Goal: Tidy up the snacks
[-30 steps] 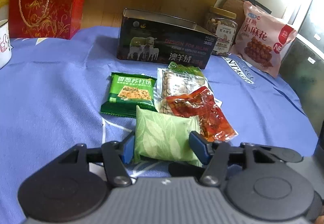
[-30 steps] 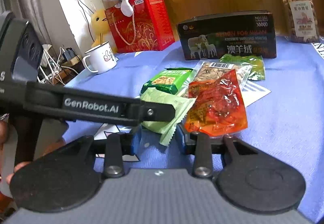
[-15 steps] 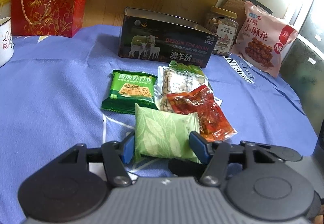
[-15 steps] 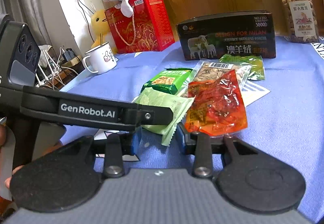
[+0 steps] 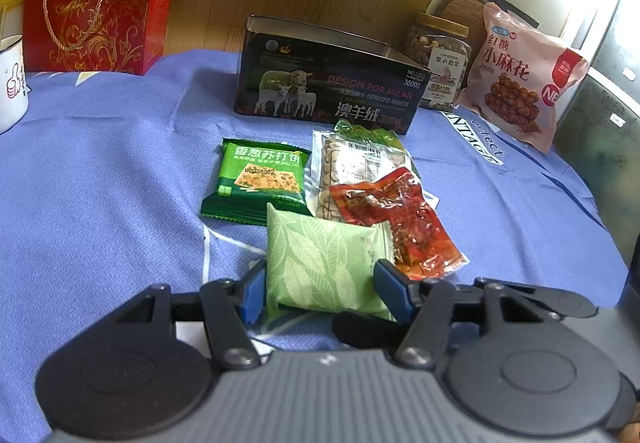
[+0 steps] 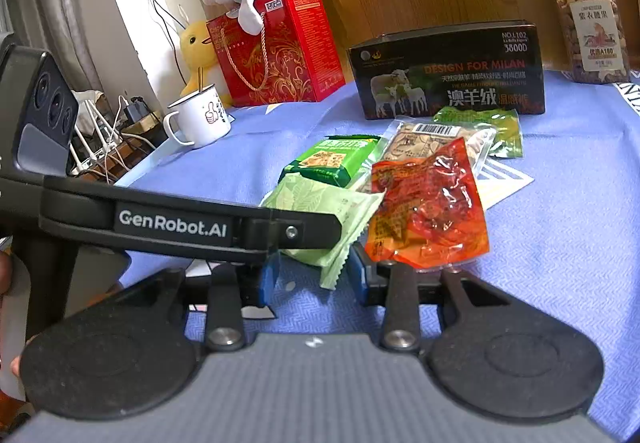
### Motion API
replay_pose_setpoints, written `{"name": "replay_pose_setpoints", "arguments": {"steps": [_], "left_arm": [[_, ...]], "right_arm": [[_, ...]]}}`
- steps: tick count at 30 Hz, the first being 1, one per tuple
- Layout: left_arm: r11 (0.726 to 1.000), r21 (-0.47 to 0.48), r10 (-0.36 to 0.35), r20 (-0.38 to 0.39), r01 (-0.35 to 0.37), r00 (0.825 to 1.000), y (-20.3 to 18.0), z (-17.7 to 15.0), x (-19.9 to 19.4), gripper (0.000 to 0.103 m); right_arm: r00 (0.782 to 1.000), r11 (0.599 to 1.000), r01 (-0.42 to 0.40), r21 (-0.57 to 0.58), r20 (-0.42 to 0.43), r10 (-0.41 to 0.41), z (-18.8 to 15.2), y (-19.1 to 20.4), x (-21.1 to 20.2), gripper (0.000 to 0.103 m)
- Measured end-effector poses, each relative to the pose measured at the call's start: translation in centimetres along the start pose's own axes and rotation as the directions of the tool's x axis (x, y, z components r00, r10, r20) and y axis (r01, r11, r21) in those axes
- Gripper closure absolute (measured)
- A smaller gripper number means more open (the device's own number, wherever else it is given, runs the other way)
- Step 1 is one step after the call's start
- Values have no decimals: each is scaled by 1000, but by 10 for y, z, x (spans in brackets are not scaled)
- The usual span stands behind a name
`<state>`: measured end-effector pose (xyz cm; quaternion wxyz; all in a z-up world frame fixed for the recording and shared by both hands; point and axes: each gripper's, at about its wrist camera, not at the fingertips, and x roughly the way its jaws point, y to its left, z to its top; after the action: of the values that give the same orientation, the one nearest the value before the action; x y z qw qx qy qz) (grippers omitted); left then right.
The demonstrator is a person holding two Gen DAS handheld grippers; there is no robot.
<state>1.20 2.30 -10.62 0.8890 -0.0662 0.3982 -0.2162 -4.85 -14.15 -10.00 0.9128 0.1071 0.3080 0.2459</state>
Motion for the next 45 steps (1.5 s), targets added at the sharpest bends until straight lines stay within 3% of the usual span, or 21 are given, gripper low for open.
{"name": "replay_pose_setpoints", "arguments": {"steps": [45], "left_arm": [[1000, 10, 4, -2, -4, 1000, -3, 1, 1, 44]], "right_arm": [[1000, 1000, -1, 1, 0, 1, 0, 1, 0, 62]]}}
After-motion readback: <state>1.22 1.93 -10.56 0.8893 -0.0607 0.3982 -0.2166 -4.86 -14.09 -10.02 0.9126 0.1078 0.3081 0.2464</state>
